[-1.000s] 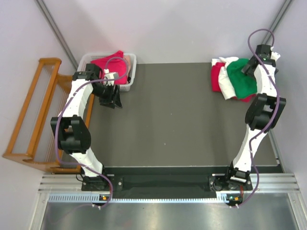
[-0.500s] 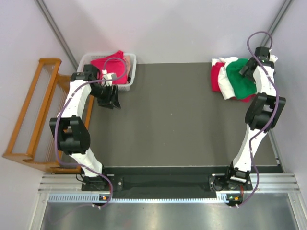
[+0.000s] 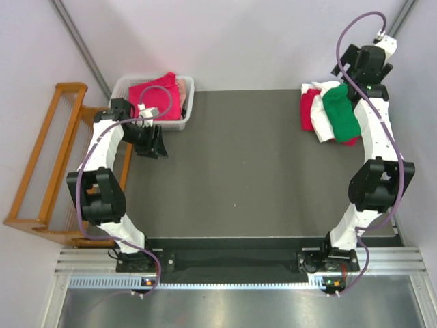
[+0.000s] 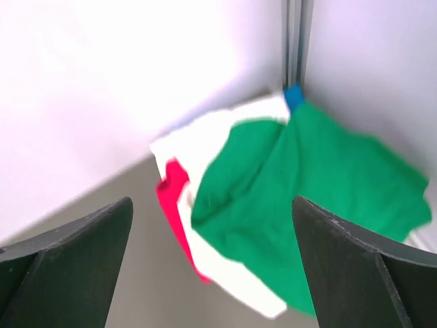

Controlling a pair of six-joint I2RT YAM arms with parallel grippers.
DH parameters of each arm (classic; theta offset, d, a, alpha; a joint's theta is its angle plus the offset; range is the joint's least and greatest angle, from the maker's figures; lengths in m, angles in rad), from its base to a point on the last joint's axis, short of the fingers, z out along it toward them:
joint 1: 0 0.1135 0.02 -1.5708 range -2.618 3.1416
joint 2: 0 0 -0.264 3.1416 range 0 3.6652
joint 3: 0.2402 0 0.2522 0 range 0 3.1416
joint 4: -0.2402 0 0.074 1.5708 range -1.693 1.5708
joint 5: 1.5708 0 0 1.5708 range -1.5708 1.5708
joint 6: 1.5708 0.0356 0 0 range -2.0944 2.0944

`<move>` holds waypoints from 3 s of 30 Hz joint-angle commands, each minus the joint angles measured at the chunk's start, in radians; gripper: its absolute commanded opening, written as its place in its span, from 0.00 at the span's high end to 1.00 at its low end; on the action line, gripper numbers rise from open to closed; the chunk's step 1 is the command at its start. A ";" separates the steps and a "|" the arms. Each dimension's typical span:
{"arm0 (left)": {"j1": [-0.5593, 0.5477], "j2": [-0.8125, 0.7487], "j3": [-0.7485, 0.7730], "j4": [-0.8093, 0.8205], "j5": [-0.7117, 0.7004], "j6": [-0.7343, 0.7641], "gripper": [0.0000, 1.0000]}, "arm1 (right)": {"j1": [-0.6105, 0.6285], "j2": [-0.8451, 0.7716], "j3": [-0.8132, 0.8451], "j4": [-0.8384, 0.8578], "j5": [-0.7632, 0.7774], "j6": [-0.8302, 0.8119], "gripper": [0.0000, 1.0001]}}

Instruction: Fold and stack the t-shirts

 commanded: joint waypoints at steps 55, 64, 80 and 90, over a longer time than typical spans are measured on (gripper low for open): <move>0.197 0.035 -0.113 0.084 0.200 0.100 0.45 | -0.046 0.664 0.348 -0.358 -0.126 0.086 0.00; 0.197 -0.018 -0.153 0.076 0.216 0.117 0.45 | -0.026 0.602 0.365 -0.334 -0.112 0.023 0.00; 0.198 -0.119 -0.208 0.035 0.232 0.152 0.45 | -0.029 0.406 0.498 -0.268 -0.161 -0.049 0.00; 0.200 -0.140 -0.222 0.041 0.230 0.150 0.46 | 0.027 0.217 0.302 -0.245 -0.076 -0.069 0.00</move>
